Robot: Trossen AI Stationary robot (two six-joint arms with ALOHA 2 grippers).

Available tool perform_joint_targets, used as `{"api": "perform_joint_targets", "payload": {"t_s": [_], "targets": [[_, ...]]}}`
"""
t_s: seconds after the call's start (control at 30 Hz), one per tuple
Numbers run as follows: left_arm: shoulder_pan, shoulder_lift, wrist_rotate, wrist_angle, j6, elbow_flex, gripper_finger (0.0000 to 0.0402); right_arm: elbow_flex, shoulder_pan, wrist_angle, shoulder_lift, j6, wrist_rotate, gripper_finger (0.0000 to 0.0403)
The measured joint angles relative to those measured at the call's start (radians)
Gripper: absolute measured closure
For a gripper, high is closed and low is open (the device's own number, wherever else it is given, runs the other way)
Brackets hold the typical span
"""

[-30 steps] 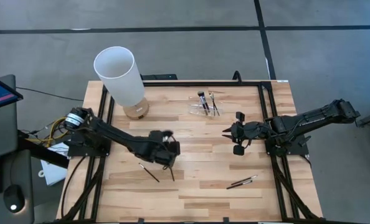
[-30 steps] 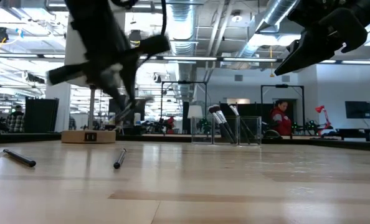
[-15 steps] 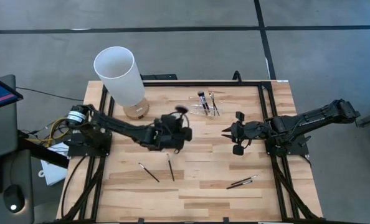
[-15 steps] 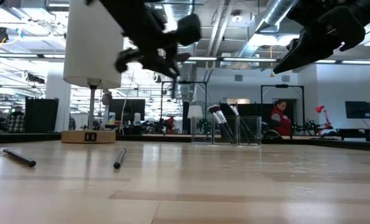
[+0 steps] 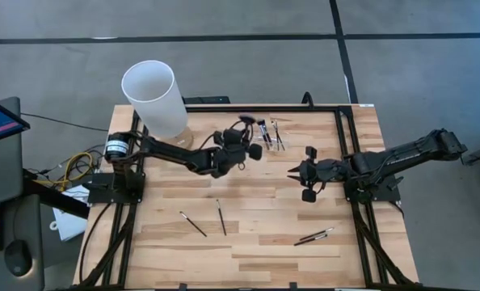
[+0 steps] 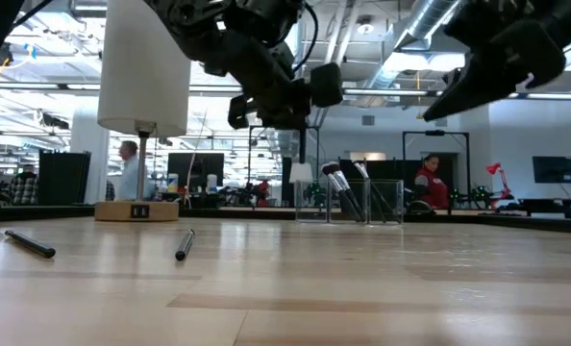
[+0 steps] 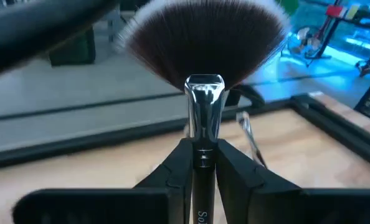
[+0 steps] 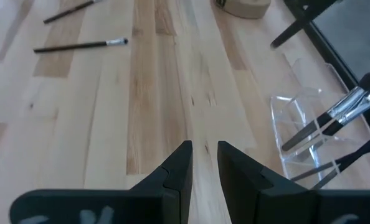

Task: Put items in baskets/containers
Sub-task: Put the black highlighter brush into the transparent organizer

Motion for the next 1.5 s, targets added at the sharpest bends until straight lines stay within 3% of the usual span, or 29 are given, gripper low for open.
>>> {"api": "perform_joint_targets", "payload": {"t_s": [0.33, 0.53, 0.73, 1.5], "targets": [[0.107, 0.016, 0.049, 0.168, 0.089, -0.027, 0.0349, -0.051, -0.049, 0.045, 0.0, -0.016, -0.005, 0.0337], [0.124, 0.131, 0.081, 0.472, 0.15, -0.077, 0.0348, -0.051, -0.053, 0.046, 0.0, -0.009, -0.008, 0.0337], [0.122, 0.231, 0.103, 0.66, 0.202, -0.079, 0.0349, -0.051, -0.053, 0.044, 0.0, -0.001, -0.008, 0.0337], [0.126, 0.245, 0.184, 0.564, 0.139, -0.079, 0.0335, -0.051, -0.053, 0.026, 0.0, 0.009, -0.01, 0.0337]]}}
